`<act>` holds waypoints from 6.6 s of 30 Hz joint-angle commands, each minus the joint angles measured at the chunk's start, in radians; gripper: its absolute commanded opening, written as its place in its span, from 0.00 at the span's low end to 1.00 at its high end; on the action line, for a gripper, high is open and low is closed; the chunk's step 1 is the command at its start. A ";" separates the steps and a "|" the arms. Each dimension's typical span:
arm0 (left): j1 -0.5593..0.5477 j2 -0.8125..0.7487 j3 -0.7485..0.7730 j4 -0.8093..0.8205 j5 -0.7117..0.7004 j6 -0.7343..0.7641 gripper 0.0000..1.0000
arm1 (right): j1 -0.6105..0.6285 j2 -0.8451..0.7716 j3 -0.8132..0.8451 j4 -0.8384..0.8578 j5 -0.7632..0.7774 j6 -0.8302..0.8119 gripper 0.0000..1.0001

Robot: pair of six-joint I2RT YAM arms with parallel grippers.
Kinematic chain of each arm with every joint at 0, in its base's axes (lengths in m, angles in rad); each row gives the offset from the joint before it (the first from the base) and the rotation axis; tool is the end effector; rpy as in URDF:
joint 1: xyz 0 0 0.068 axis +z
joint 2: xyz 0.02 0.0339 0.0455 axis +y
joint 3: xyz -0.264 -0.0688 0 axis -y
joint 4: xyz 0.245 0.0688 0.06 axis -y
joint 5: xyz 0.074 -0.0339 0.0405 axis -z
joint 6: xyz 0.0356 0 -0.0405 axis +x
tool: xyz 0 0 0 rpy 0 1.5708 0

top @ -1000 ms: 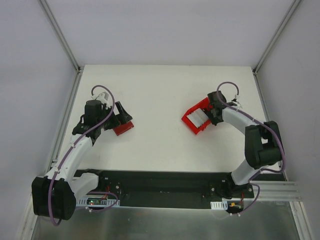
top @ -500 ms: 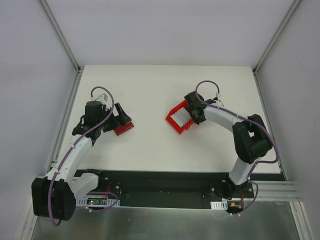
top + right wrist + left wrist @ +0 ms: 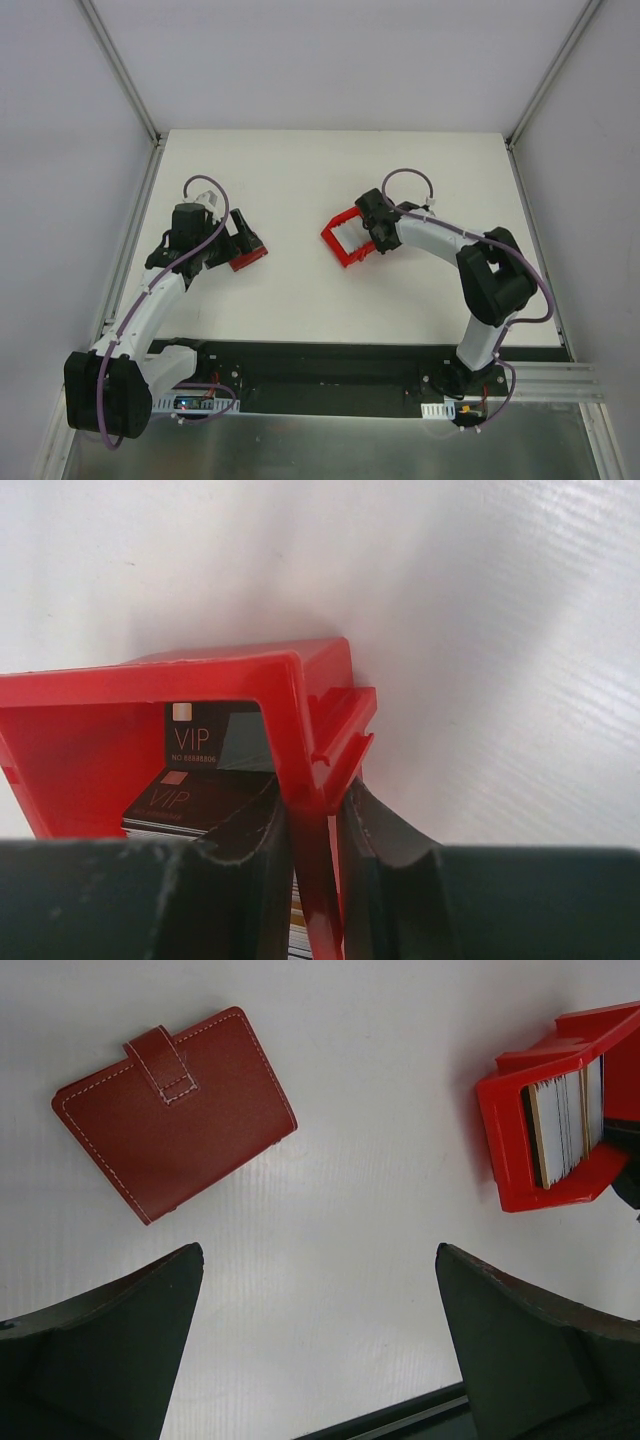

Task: Put the credit cards into the card holder
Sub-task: Move the storage box to the center of the board, then move the card holder to the center of the board, then open the card holder at the center of the board.

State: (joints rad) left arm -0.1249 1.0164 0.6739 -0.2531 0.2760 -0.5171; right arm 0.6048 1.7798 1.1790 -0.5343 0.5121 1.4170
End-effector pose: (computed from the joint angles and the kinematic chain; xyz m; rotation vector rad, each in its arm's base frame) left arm 0.2186 -0.0372 0.2515 -0.2712 2.2010 -0.6615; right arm 0.3020 0.1876 0.1875 1.1125 2.2232 0.1204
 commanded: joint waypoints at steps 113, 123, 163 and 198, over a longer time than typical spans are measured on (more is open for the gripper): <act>-1.331 0.287 0.158 0.003 -1.269 -0.037 0.00 | 0.145 -0.921 -0.745 0.471 -0.740 -0.727 0.58; -1.329 0.330 0.164 0.084 -1.137 0.097 0.00 | 0.165 -0.640 -0.734 0.695 -0.787 -0.626 0.41; -1.349 0.516 0.185 0.201 -0.807 0.115 0.71 | 0.029 -0.813 -0.740 0.270 -0.604 -0.843 0.57; -0.612 0.474 -0.192 0.656 0.163 -0.222 0.63 | 0.078 -0.389 -0.697 0.712 -0.919 -0.793 0.49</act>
State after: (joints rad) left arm -0.7750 1.4158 0.5079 0.2848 0.3340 -0.7136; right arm 0.6724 1.3582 0.4568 0.1524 -0.3798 0.6205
